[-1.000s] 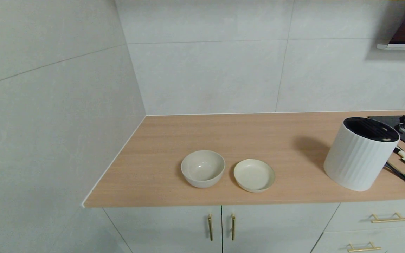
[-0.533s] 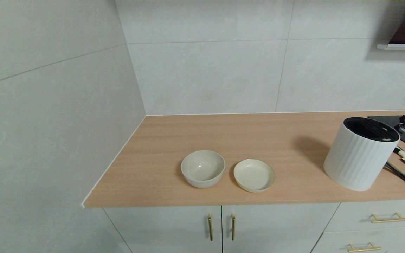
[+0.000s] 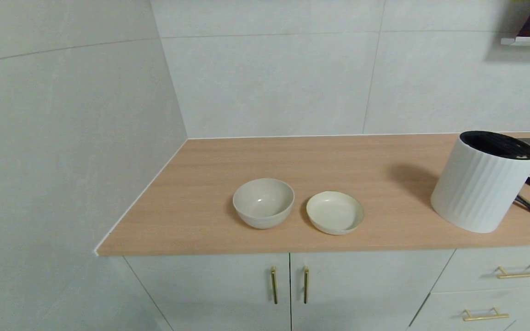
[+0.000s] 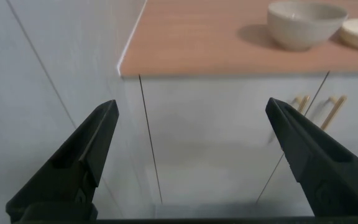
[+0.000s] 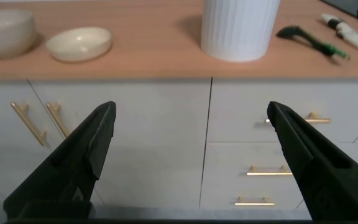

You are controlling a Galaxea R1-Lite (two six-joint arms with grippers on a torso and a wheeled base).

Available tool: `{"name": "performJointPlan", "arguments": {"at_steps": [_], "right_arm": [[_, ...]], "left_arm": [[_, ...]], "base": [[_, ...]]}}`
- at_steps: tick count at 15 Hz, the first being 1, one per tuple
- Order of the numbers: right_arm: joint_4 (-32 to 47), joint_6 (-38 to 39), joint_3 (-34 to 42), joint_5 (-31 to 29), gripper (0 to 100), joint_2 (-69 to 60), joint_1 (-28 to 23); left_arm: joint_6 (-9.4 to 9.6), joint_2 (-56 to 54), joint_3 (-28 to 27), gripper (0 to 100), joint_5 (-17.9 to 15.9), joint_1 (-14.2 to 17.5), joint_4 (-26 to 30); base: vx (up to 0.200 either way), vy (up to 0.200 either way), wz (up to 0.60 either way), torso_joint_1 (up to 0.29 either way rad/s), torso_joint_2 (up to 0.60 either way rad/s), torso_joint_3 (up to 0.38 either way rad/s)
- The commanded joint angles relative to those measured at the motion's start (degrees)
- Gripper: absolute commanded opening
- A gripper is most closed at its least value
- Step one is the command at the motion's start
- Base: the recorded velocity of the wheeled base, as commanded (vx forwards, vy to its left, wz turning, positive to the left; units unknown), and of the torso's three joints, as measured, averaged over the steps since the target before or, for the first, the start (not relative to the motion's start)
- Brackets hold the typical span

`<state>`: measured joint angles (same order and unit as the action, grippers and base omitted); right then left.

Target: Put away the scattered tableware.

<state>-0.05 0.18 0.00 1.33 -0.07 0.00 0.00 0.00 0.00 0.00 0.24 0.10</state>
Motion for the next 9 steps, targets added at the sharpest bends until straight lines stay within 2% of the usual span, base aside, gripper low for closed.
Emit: {"name": "performJointPlan", "arguments": {"at_steps": [1, 9], "right_arm": [[0.0, 0.0, 0.0, 0.1, 100, 0.1, 0.0], [0.0, 0.0, 0.0, 0.0, 100, 0.1, 0.0]], "left_arm": [[0.0, 0.1, 0.0, 100, 0.0, 0.0, 0.0], [0.0, 0.1, 0.0, 100, 0.0, 0.0, 0.0]], "base": [[0.0, 0.0, 0.0, -0.246, 0.55, 0.29], [0.0, 0.0, 0.0, -0.224, 0.52, 0.296]]}}
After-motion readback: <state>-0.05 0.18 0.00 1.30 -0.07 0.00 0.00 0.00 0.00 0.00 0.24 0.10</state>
